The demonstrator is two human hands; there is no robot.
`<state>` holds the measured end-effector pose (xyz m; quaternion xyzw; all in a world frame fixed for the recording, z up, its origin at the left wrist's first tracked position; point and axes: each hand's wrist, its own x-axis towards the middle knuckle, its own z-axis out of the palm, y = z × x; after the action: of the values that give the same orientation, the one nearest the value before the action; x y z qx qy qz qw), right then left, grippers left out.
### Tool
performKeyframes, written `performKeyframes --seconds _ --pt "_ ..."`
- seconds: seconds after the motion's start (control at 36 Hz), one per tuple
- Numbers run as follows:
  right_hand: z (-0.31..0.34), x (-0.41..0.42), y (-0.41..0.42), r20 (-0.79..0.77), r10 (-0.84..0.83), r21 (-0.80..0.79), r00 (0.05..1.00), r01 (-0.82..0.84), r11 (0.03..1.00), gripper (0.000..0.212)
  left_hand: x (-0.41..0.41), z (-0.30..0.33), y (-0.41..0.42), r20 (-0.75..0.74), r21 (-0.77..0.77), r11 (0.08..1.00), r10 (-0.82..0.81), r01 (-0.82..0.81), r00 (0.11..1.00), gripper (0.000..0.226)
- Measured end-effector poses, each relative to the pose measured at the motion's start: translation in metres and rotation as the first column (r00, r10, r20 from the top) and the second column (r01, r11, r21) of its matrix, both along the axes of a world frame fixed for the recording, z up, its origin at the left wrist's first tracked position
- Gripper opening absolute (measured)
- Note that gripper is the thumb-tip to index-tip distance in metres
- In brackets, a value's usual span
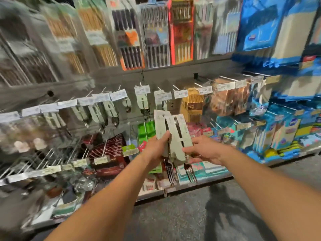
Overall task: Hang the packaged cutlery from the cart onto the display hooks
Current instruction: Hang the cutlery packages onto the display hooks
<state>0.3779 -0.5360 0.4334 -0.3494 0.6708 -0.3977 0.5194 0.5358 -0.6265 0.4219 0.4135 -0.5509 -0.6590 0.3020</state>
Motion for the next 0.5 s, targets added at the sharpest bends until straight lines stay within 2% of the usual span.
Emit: performKeyframes --seconds 0.11,0.25,0.5 --pt "-0.008 0.015 -0.04 0.021 0.026 0.004 0.999 -0.026 1.0 0.026 0.02 -0.006 -0.034 0.024 -0.024 0.999 0.022 -0.021 0.999 0.037" --pt "-0.01 0.026 -0.075 0.036 0.022 -0.01 0.999 -0.022 1.0 0.024 0.027 -0.014 -0.073 0.018 0.015 1.0 -0.003 0.003 1.0 0.02" --pt "-0.026 -0.006 -0.139 0.126 -0.037 -0.011 0.991 0.038 0.999 0.027 0.002 -0.031 -0.132 0.073 0.036 0.998 0.041 -0.044 0.997 0.027"
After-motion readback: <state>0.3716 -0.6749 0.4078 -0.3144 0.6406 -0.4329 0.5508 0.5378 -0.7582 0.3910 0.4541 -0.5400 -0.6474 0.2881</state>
